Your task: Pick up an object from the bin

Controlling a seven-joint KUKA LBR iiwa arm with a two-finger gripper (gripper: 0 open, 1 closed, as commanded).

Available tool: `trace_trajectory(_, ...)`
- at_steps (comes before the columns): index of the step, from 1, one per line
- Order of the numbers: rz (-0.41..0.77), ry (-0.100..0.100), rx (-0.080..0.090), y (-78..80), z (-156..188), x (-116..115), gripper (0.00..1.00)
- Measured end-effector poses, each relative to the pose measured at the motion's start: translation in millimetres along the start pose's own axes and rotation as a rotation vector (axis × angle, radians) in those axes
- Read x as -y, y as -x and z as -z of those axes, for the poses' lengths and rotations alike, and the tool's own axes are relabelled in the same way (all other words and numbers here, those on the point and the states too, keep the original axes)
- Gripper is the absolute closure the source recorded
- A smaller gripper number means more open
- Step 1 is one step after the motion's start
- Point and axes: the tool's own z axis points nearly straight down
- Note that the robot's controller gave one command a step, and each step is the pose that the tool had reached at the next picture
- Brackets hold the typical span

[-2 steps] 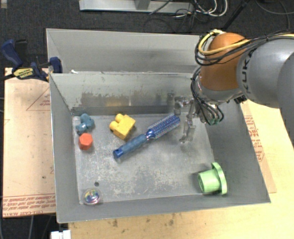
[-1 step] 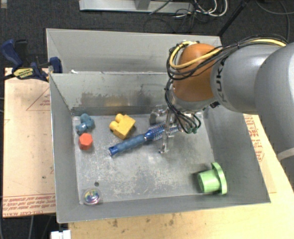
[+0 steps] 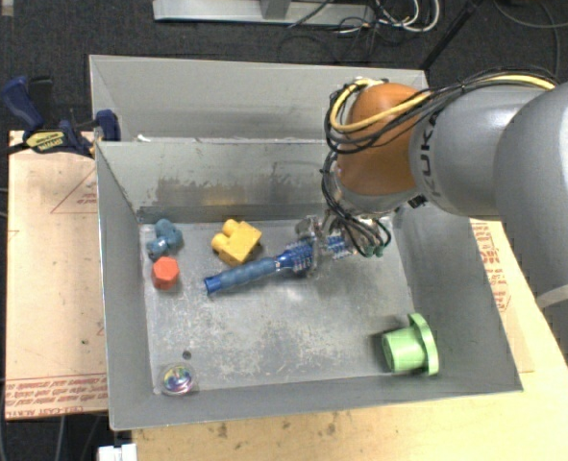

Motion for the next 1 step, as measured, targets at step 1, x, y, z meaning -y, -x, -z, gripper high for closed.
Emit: trace_trajectory(1,0.049,-0.002,0.01,-0.4,170.9,-10.4,1.0)
